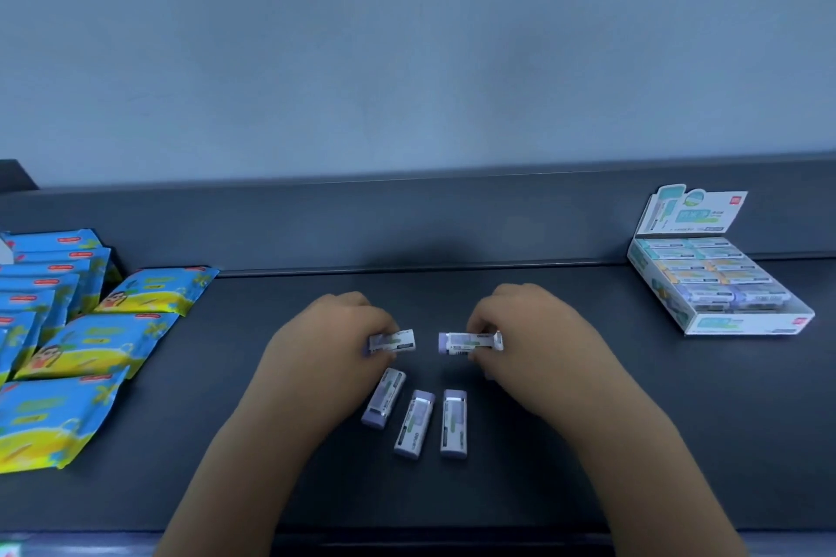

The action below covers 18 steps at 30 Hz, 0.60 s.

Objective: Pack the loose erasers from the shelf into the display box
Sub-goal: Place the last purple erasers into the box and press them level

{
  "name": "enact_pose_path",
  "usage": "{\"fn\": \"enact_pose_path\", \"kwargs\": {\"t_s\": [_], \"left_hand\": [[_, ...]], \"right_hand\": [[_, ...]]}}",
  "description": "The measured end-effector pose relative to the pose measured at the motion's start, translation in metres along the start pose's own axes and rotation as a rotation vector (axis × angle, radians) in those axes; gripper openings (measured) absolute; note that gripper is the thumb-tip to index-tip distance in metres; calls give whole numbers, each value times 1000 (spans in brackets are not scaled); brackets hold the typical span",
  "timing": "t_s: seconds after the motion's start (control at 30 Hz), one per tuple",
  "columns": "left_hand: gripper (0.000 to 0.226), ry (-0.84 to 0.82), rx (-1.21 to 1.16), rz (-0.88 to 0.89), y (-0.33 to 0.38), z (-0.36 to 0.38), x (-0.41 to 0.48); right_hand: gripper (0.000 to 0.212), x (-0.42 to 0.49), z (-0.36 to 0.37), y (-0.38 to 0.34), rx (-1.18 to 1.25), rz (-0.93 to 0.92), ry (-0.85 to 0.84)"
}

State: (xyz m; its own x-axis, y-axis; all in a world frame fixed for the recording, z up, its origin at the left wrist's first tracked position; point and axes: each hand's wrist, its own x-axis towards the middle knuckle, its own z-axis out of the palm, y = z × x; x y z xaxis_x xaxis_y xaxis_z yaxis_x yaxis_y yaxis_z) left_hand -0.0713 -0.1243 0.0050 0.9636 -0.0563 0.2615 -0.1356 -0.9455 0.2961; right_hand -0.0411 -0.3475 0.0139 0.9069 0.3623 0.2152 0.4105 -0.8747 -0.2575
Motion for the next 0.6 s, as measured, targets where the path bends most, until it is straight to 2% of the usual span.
{"fn": "enact_pose_path", "kwargs": {"t_s": [0.3,0.6], "left_hand": [[16,187,-93,113,46,2,5],[19,304,-110,184,102,20,-1]], "right_hand": [[9,-22,-20,41,74,4,164],[12,-48,-36,90,140,-25,254]]}}
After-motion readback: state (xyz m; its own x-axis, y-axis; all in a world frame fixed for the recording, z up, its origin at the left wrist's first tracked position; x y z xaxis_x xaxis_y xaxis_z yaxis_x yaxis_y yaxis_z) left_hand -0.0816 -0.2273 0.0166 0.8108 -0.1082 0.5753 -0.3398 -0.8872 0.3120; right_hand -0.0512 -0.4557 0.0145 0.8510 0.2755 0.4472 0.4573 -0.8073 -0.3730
